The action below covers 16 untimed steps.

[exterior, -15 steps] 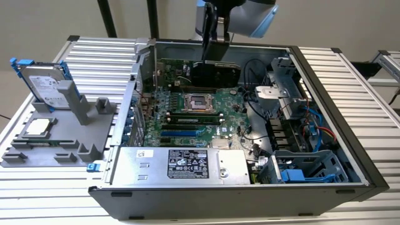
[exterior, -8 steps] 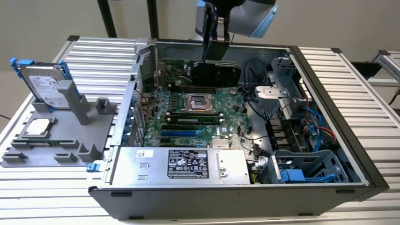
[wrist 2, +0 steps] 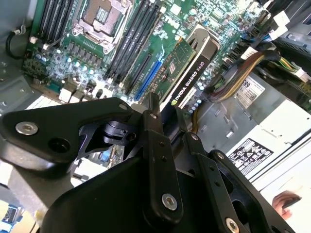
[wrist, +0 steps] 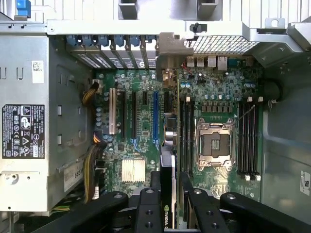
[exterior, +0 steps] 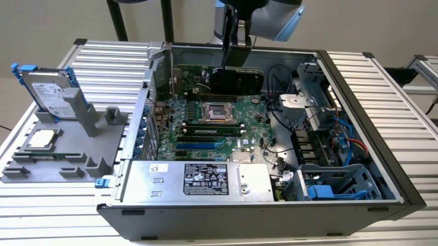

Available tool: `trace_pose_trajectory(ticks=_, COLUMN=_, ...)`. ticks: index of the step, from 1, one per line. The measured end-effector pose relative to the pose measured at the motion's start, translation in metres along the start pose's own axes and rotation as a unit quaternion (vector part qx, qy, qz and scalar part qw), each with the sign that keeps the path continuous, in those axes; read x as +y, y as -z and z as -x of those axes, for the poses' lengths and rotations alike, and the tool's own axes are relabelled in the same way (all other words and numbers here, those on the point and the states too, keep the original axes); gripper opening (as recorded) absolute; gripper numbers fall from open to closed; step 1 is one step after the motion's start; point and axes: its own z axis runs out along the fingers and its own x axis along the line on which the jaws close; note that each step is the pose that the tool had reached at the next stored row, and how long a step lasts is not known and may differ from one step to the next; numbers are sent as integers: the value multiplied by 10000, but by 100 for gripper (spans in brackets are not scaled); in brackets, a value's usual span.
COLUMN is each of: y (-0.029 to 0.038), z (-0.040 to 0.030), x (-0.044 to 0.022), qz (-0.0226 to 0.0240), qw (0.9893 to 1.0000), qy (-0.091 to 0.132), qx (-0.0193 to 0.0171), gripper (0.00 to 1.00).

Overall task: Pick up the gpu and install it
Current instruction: 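Insert the gpu into the slot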

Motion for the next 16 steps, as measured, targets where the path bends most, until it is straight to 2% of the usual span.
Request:
trace_pose_trajectory(ticks=9, y=-49, z=0, x=-2, qz=0, qw=10000, qy=1, qx=5, gripper=0)
trace_pose_trajectory(ticks=16, y=-55, z=0, x=-2, qz=0, qw=10000, qy=0, qx=4, gripper=0)
